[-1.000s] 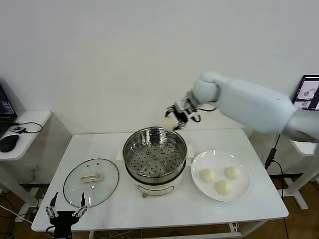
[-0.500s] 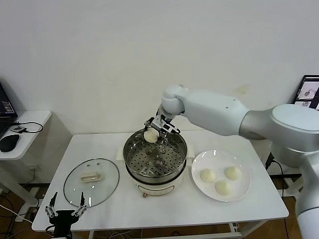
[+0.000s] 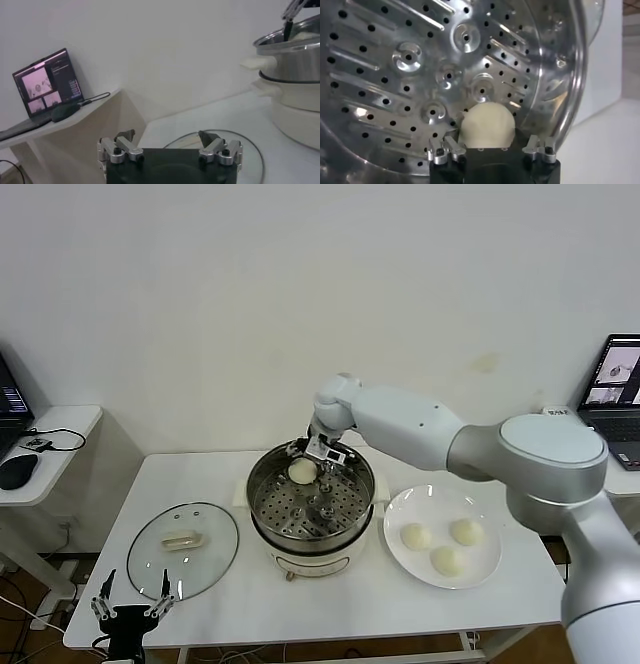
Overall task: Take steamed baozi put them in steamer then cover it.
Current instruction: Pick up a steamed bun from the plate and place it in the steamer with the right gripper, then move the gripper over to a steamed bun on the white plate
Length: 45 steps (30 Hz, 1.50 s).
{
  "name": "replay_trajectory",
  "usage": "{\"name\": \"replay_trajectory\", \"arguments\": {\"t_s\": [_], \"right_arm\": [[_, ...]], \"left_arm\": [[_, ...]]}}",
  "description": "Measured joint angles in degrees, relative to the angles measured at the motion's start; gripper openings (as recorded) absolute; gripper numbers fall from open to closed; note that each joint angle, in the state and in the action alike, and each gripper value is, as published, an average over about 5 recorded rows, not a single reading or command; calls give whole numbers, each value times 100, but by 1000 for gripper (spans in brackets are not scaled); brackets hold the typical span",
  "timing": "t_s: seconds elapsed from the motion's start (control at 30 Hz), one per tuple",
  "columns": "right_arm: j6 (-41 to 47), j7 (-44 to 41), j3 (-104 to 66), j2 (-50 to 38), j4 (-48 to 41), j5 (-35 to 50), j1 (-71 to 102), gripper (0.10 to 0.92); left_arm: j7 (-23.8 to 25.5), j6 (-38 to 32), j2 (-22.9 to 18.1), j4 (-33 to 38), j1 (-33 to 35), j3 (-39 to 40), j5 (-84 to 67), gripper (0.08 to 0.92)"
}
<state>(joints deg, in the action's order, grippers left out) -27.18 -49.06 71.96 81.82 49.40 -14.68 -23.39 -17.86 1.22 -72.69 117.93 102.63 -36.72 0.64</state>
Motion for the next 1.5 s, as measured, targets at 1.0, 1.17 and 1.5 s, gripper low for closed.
{"name": "replay_trajectory", "arguments": {"t_s": [1.0, 1.17, 1.5], "right_arm": [[3901, -799, -282, -3758, 3690, 2251, -1077, 823], [4164, -840, -433, -4581, 4171, 2151, -770, 822], [4387, -764, -863, -5303, 4493, 1768, 231, 823]], "left_arm": [[109, 38, 131, 225, 113, -57, 6, 823], [112, 35, 133, 205, 113, -22, 31, 823], [113, 25, 113, 206, 171, -54, 42, 823]]}}
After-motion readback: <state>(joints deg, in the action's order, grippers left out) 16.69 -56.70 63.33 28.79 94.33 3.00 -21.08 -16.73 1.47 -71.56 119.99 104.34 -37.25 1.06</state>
